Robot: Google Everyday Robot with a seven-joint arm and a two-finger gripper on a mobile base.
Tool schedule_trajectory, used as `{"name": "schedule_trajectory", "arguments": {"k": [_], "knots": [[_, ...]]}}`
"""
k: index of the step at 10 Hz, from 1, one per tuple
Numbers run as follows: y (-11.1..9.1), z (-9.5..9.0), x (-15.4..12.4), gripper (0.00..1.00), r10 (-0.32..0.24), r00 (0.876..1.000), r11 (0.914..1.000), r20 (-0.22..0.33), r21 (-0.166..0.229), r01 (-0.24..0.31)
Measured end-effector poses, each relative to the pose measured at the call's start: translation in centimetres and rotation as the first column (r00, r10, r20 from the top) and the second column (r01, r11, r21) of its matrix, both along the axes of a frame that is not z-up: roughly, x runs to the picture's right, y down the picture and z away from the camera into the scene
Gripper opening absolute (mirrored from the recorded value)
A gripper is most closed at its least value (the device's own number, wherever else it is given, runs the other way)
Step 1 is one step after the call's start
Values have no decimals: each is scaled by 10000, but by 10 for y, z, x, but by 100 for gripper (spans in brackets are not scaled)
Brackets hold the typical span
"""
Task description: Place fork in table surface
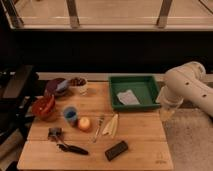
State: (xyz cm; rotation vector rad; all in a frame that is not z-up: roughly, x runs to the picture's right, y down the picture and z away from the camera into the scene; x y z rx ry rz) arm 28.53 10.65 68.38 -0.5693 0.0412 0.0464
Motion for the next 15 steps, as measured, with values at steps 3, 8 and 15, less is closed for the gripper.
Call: {"name": "schedule_trajectory", "arguments": {"k": [3,8,15], "knots": [[0,0,0,65,0,10000,10000,1,0,0],[0,0,0,65,0,10000,10000,0,0,0],[-7,0,0,65,-106,9992,9999,398,48,105]]}}
